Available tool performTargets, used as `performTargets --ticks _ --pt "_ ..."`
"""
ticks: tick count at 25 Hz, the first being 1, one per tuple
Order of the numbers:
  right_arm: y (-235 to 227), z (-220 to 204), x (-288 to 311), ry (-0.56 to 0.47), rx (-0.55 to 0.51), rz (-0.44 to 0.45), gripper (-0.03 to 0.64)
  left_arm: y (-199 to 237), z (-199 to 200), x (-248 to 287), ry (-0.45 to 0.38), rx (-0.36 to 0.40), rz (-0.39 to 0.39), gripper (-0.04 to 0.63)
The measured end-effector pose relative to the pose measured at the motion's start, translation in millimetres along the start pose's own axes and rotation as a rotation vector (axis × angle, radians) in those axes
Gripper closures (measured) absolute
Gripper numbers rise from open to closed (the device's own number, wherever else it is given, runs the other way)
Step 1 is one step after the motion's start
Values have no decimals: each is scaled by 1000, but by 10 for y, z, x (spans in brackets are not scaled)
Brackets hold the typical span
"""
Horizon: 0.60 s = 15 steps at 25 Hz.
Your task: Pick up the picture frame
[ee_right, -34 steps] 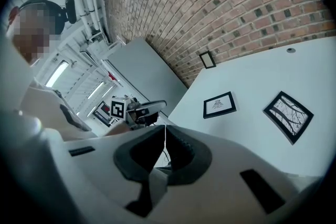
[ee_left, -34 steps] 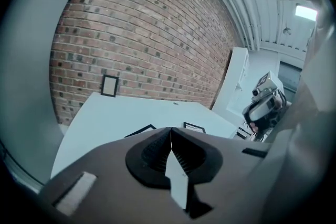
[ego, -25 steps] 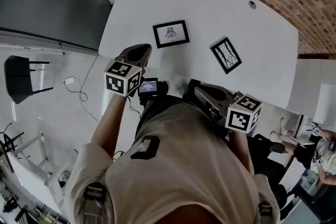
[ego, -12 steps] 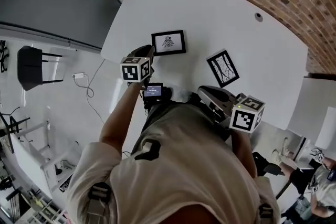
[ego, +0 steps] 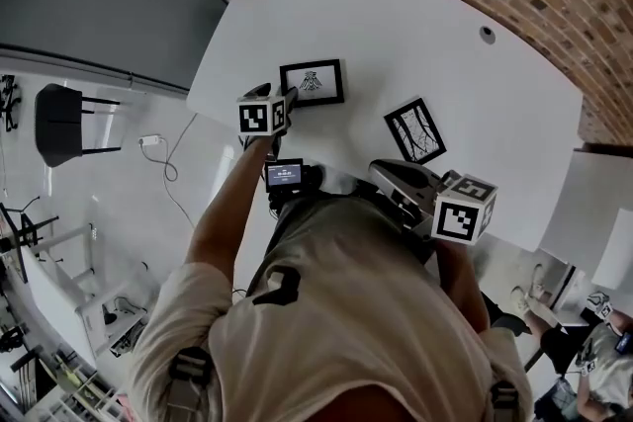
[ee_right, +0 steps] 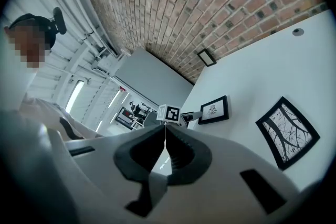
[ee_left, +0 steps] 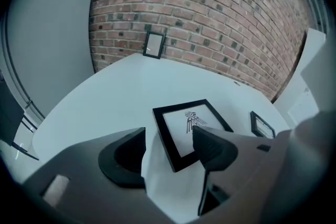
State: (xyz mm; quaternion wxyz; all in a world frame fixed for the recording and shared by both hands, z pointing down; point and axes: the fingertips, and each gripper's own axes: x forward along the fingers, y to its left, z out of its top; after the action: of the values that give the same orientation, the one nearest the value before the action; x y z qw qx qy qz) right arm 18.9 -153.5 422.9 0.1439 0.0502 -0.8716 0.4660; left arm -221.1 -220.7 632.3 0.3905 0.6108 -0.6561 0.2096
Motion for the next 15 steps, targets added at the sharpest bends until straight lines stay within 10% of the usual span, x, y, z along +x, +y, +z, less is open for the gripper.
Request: performTargets --ticks 15 --pt "63 2 181 31 -23 -29 612 131 -243 71 22 29 25 328"
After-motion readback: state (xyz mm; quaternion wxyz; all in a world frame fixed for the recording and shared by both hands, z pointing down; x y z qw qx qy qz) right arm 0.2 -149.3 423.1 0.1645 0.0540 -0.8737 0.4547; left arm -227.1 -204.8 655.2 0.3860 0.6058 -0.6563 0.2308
